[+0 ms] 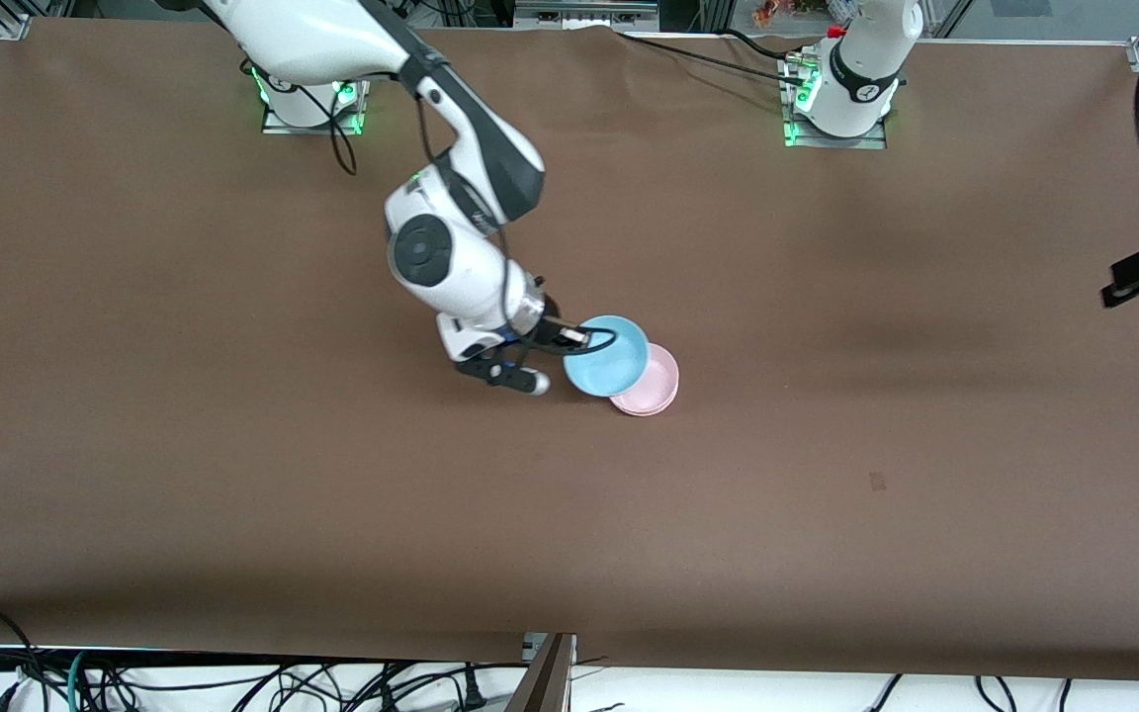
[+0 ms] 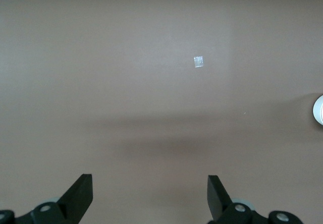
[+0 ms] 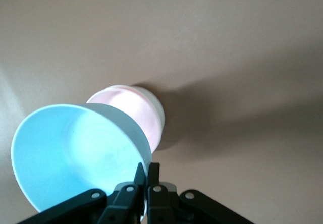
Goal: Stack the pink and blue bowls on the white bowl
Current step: 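Carry the blue bowl with the right gripper over the pink bowl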
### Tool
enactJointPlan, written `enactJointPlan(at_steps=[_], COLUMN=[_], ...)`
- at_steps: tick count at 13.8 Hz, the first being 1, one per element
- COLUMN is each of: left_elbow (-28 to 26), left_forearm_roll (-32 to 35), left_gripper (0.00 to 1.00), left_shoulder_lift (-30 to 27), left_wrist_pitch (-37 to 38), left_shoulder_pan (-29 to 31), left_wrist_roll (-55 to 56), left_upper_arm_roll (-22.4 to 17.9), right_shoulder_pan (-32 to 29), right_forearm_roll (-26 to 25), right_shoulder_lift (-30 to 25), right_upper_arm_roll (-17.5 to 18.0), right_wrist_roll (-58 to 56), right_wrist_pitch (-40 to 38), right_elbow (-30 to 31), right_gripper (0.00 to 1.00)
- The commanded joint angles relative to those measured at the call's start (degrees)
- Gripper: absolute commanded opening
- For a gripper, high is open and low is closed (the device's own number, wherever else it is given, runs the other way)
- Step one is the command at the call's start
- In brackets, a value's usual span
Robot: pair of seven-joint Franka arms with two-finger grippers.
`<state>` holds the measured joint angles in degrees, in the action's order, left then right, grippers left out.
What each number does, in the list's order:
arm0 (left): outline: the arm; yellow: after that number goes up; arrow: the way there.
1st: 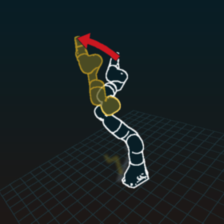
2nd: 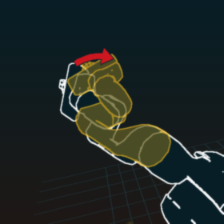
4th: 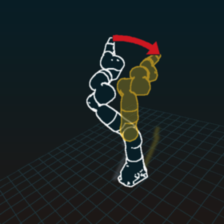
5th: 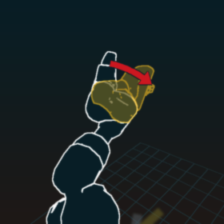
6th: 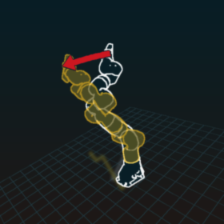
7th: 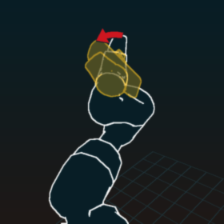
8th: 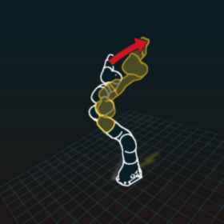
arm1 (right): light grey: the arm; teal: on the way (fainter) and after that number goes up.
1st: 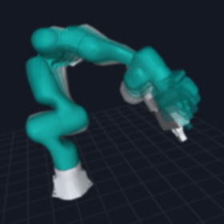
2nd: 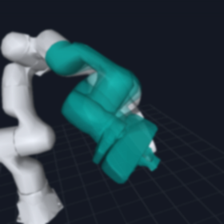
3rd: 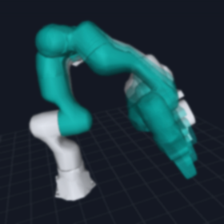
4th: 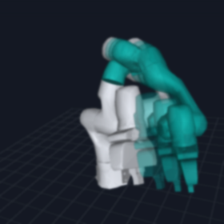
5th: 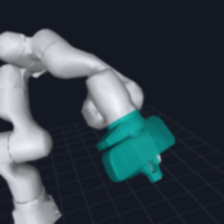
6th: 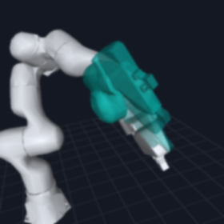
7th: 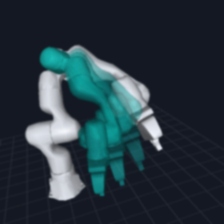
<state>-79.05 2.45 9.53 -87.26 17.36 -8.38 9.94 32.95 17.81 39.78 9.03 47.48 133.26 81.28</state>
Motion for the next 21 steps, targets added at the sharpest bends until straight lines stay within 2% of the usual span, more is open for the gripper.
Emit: enactJointPlan(at_steps=[1, 2, 3, 4, 6, 9, 14, 21], left_elbow=[-10.7, -15.8, -19.8, -21.1, -20.5, -16.6, -16.0, -16.4], left_forearm_roll=[-4.5, -4.4, -3.9, -3.8, -3.9, -3.6, -1.8, -1.9], left_gripper=[1.00, 1.00, 1.00, 1.00, 1.00, 1.00, 1.00, 1.00], left_shoulder_lift=[-7.5, -10.5, -12.8, -13.6, -13.2, -10.8, -10.3, -9.6], left_wrist_pitch=[-4.3, -8.1, -11.2, -12.2, -11.4, -8.6, -8.1, -8.1], left_shoulder_pan=[-10.5, -14.4, -15.9, -16.5, -16.9, -16.9, -16.9, -17.0], left_wrist_roll=[-1.6, -1.5, -1.5, -1.0, -0.6, -0.7, -0.7, 5.6], left_upper_arm_roll=[-11.4, -14.5, -14.7, -14.7, -14.1, -13.5, -13.5, -12.0], right_shoulder_pan=[2.2, 2.8, 3.5, 4.1, 5.3, 5.6, 5.5, 5.8], right_forearm_roll=[0.1, 0.1, 0.1, 0.1, -0.8, -2.6, -2.6, -2.6], right_shoulder_lift=[2.1, 2.6, 3.5, 4.3, 6.7, 9.5, 9.7, 10.1], right_upper_arm_roll=[-0.5, -0.5, -0.6, -0.6, -0.9, -1.0, -3.0, -3.3], right_wrist_roll=[0.8, 0.8, 0.8, 1.3, 2.5, 4.5, 4.8, 4.7], right_wrist_pitch=[2.2, 3.1, 4.1, 5.7, 9.1, 9.4, 9.5, 8.9], right_elbow=[-1.7, -1.7, -1.7, -1.7, -2.6, -5.8, -7.1, -7.1], right_gripper=[0.00, 0.00, 0.00, 0.00, 0.00, 0.00, 0.00, 0.00])
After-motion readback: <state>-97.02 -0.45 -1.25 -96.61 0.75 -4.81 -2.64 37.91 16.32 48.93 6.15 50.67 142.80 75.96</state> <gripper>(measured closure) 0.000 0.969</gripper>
